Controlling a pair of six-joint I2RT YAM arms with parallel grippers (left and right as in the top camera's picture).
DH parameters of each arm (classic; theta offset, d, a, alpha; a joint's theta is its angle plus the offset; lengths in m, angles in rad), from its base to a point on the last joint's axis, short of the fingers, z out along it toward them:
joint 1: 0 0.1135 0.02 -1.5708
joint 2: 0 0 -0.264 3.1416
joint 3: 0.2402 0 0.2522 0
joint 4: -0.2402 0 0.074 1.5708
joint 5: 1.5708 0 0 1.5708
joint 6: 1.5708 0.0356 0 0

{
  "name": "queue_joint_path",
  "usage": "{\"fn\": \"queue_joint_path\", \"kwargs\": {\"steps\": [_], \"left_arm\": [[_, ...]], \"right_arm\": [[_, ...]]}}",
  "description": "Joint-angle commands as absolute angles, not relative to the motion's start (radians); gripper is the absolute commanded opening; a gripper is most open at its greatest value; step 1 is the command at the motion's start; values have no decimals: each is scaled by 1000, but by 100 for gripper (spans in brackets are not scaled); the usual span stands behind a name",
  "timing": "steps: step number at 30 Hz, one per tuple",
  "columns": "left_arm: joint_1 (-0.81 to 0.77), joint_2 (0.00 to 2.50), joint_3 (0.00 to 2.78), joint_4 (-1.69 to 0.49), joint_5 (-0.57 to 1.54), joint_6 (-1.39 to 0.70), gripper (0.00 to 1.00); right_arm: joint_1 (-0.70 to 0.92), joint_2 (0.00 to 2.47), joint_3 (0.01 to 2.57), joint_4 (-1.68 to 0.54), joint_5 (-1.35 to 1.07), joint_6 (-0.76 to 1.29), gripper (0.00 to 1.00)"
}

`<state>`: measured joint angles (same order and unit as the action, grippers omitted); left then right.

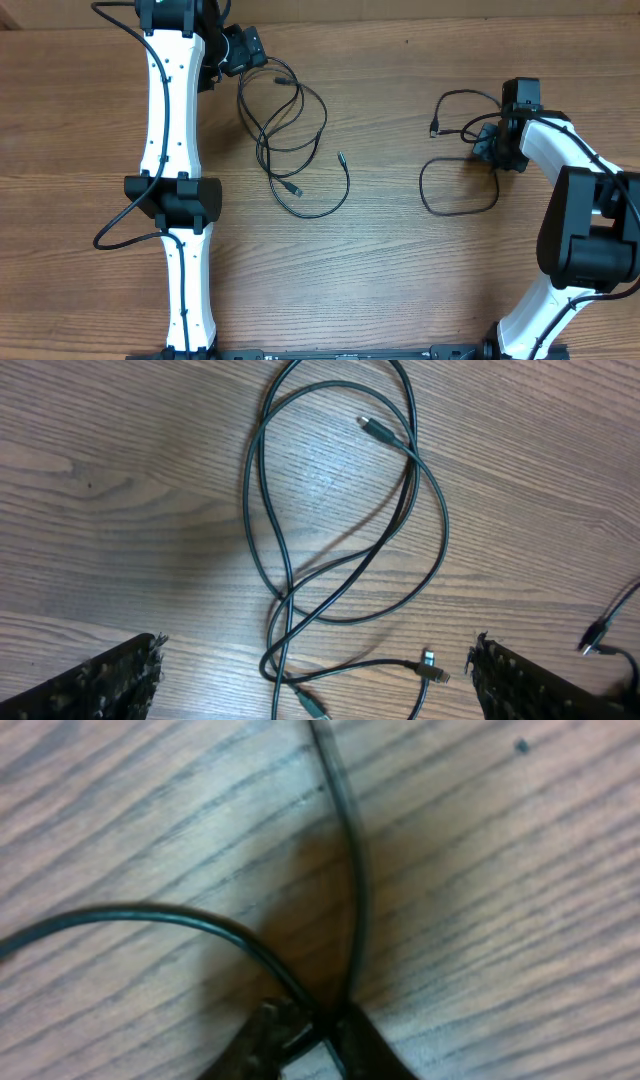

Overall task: Untangle cables
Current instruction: 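Release the cable and move the right gripper to the upper right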

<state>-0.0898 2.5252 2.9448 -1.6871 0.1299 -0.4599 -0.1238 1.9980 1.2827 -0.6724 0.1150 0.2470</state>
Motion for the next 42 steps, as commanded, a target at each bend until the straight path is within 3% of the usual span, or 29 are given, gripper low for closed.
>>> {"fn": "queue_joint_path", "kwargs": {"steps": [1,4,9,21,31,42], "left_arm": [[-93,2480,2959,-1689,123,-441,100],[-93,2480,2959,-1689,123,-441,100],[-93,2480,2959,-1689,123,-441,100],[-92,2480,2959,-1689,123,-441,100],[-90,2480,2959,-1689,123,-441,100],[-99,2480,2959,-1689,123,-441,99]], "right_arm": [[-126,2026,1250,-701,98,204,14],[-126,2025,1259,-703,46,204,4],[-136,2014,1371,-801,47,204,4],[-305,1971,1939,-1147,123,121,4],[-445,1978,1942,-1124,123,130,4],[-477,2032,1937,-1135,112,130,4]]}}
